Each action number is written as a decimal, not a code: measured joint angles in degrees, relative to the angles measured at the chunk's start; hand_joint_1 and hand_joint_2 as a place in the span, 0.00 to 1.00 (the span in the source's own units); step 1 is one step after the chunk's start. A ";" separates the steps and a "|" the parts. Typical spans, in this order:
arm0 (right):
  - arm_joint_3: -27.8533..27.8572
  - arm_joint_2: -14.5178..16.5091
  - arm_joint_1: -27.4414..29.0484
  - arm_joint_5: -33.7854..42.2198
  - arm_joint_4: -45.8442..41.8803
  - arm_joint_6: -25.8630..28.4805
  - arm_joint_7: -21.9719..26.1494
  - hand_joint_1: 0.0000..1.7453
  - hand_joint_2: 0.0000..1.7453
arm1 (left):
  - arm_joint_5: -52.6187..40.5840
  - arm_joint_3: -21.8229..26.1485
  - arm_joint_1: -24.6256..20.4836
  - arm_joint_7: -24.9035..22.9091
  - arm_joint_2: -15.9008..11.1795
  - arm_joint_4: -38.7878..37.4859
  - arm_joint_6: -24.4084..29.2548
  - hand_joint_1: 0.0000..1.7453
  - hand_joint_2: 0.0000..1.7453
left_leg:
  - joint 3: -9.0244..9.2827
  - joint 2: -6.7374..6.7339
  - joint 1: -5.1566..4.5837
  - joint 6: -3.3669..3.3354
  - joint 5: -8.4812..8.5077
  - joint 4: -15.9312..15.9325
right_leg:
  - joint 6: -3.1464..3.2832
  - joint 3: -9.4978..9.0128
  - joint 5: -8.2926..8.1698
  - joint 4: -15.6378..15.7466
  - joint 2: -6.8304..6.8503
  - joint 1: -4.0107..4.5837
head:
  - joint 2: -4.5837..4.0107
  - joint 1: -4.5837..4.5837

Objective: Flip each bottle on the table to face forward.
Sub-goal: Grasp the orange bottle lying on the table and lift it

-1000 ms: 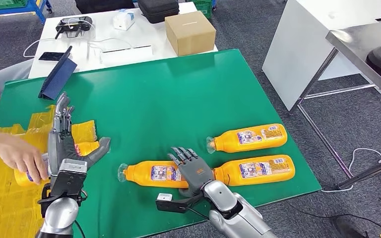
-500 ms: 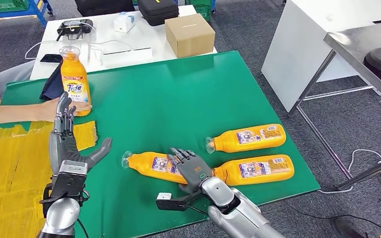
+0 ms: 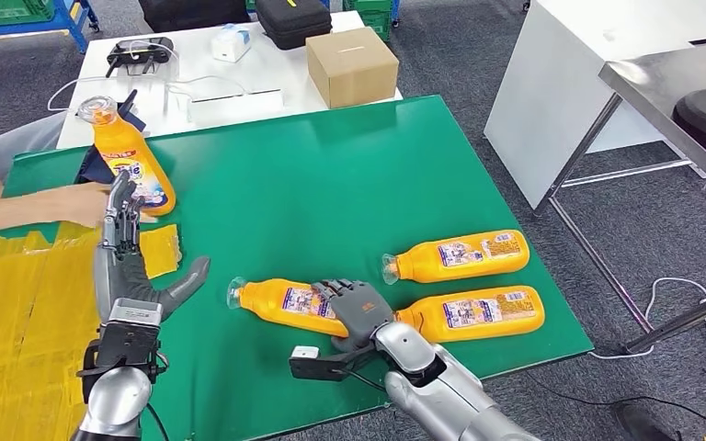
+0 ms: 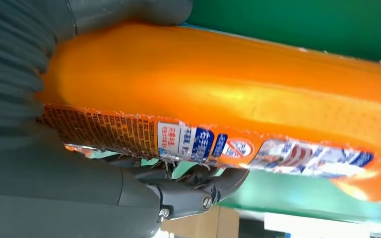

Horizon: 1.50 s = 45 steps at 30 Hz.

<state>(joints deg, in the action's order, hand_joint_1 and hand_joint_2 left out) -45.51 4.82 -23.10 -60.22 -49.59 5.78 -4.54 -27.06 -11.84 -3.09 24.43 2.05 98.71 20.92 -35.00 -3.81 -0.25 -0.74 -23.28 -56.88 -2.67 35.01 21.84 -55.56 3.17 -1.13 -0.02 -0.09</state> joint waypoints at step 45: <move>19.13 4.97 15.05 16.66 -25.43 32.21 23.18 1.00 1.00 | 25.32 -4.36 -3.31 -9.07 -1.35 -7.38 -27.77 0.00 1.00 | -0.80 0.10 -0.06 -0.07 -0.03 -0.01 | -0.15 0.70 -0.02 -0.03 0.04 -0.05 | 0.00 0.01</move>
<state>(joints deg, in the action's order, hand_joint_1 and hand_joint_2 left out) -26.38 9.79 -8.04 -43.56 -75.02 37.98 18.64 -1.74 -16.20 -6.40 15.37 0.70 91.33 -6.85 -35.79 -3.71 -0.31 -0.81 -23.31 -56.89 -2.82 35.72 21.82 -55.58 3.21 -1.18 -0.02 -0.08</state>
